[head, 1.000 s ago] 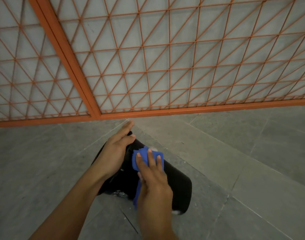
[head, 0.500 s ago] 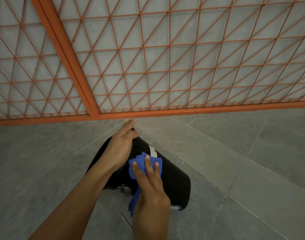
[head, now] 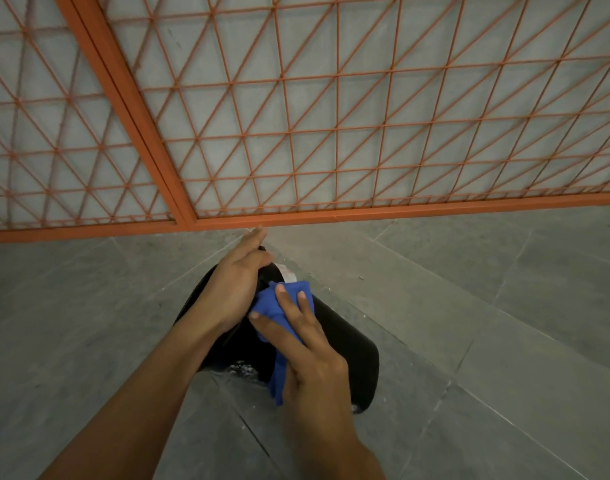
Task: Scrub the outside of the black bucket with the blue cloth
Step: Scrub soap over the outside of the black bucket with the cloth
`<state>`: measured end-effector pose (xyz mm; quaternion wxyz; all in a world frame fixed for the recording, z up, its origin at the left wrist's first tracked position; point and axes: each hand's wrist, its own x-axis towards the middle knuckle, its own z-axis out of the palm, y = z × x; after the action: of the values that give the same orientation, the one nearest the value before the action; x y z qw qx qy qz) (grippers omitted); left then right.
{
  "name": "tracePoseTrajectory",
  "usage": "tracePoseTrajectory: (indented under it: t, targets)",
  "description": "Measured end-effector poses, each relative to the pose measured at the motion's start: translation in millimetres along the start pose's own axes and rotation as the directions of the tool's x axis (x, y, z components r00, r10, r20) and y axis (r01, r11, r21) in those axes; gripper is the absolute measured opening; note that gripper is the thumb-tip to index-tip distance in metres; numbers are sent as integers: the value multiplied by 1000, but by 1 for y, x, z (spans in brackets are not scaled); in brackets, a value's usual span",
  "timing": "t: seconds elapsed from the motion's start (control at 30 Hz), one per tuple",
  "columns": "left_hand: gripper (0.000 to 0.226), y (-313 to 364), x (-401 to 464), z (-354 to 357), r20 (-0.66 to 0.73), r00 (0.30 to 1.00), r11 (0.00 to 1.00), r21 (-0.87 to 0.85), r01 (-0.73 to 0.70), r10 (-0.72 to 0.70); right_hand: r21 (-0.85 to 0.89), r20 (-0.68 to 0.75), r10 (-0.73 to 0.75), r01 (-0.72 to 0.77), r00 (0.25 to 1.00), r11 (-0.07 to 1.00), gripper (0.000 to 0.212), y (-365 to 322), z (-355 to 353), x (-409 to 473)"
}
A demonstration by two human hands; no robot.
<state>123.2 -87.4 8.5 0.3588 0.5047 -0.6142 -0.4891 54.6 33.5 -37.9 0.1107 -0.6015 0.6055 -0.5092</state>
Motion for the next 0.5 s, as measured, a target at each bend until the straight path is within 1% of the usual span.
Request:
tracePoseTrajectory:
  t: [0.03, 0.1, 0.17, 0.23, 0.3, 0.33, 0.4, 0.43, 0.5]
  targets:
    - [48, 0, -1, 1, 6, 1000, 1000, -10, -4, 4, 7, -29, 5, -5, 1000, 1000, 40, 3, -1, -2]
    - [49, 1, -3, 3, 13, 1000, 1000, -16, -10, 10, 37, -73, 32, -29, 997, 999, 34, 2, -1, -4]
    - [48, 0, -2, 3, 14, 1000, 1000, -21, -10, 11, 64, -64, 43, -39, 997, 997, 36, -2, 5, -1]
    - [48, -1, -1, 1, 2, 1000, 1000, -18, -9, 9, 45, -36, -8, 9, 999, 999, 35, -3, 7, 0]
    - [48, -3, 0, -2, 1, 1000, 999, -30, -15, 15, 9, -71, -44, 45, 997, 999, 34, 13, 7, -7]
    - [48, -2, -1, -3, 2, 1000, 999, -43, -16, 16, 31, -96, -11, 14, 995, 999, 38, 22, 6, -14]
    - [49, -3, -2, -4, 9, 1000, 998, -61, -26, 27, 95, -118, 102, -91, 988, 991, 54, 32, 8, -23]
    - [50, -5, -2, -3, 22, 999, 998, -58, -36, 37, 97, -141, 107, -94, 984, 991, 57, 29, 11, -23]
    - [49, -7, -2, -3, 34, 998, 997, -69, -41, 44, 90, -151, 65, -52, 986, 995, 54, 20, 15, -13]
